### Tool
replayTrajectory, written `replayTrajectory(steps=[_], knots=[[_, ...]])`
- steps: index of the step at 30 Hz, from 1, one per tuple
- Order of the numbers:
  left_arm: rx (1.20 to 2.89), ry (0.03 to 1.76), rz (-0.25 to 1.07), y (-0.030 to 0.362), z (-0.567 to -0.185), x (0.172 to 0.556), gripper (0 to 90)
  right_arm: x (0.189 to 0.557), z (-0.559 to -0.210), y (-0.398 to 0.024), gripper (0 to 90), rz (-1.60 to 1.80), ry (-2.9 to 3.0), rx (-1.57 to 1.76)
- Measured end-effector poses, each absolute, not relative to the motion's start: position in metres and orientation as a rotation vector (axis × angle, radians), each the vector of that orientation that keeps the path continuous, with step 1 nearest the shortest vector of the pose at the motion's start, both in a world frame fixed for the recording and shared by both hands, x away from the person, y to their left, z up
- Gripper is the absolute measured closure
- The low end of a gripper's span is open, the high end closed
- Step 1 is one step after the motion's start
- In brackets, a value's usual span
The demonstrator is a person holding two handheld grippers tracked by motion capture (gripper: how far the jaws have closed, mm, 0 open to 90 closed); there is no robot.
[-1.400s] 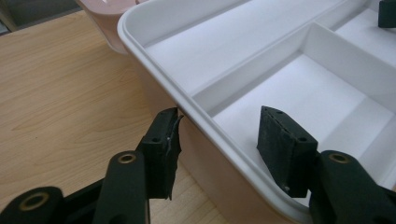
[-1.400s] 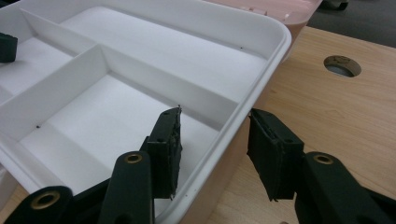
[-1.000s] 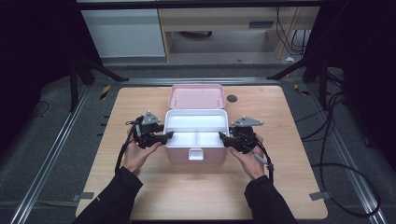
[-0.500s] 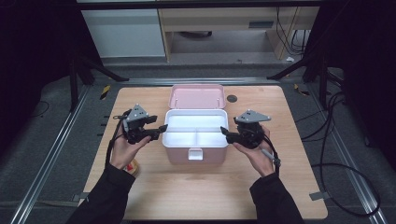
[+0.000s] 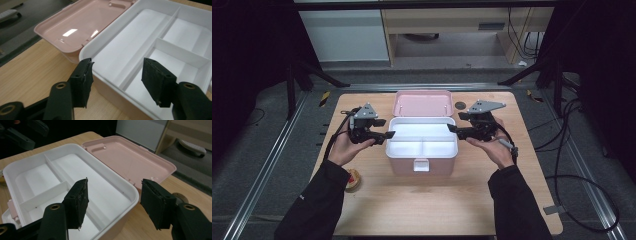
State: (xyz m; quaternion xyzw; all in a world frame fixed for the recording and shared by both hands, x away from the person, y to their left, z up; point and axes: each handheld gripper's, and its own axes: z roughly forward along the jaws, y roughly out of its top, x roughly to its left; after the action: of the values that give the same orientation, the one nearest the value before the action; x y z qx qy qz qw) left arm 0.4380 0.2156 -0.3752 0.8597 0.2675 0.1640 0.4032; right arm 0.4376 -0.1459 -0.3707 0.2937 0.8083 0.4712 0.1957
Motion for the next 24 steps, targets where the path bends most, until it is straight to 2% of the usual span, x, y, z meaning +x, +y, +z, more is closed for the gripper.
replayTrajectory(steps=[6, 11, 18, 21, 24], knots=[[2.241, 0.607, 0.358, 0.207, -0.374, 0.444, 52.6, 0.448, -0.364, -0.140, 42.8, 1.263, 2.368, 0.691], [2.326, 0.538, 0.330, 0.198, -0.375, 0.448, 59.4, 0.462, -0.361, -0.135, 49.1, 1.149, 2.518, 0.574], [2.427, 0.469, 0.297, 0.190, -0.377, 0.454, 65.3, 0.468, -0.365, -0.128, 54.7, 1.055, 2.643, 0.444], [2.482, 0.420, 0.292, 0.186, -0.379, 0.456, 68.0, 0.471, -0.373, -0.124, 61.0, 0.998, 2.714, 0.390], [2.543, 0.405, 0.298, 0.185, -0.382, 0.458, 69.1, 0.472, -0.378, -0.123, 63.3, 0.953, 2.751, 0.375]])
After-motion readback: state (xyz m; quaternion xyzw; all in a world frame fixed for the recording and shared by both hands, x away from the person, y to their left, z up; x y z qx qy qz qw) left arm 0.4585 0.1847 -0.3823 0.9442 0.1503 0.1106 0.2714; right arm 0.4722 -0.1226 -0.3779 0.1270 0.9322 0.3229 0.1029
